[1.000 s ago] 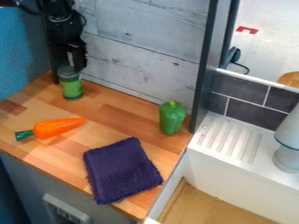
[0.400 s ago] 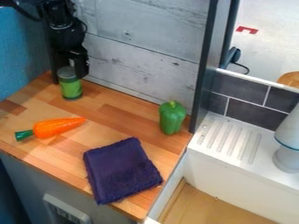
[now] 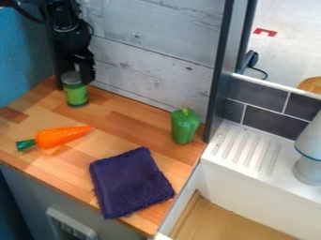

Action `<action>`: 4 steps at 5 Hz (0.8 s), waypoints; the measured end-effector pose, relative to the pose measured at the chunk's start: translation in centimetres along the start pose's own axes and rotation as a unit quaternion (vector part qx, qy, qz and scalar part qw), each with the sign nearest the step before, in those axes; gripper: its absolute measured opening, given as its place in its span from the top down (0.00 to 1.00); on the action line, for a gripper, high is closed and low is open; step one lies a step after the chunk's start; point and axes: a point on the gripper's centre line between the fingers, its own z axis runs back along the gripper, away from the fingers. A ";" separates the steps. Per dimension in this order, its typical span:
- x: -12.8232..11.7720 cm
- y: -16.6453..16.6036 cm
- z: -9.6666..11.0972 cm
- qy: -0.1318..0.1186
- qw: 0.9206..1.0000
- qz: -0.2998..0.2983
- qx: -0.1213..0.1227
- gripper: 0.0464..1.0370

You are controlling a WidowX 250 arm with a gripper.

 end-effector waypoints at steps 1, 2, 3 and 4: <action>0.1 0.0 0.0 -0.002 1.000 0.003 0.001 0.17; -0.3 -0.3 -0.2 -0.003 1.000 0.002 -0.003 0.17; -1.0 -1.4 0.2 -0.006 1.000 -0.001 -0.020 0.17; -1.2 -3.7 1.6 -0.020 0.999 -0.013 -0.032 0.17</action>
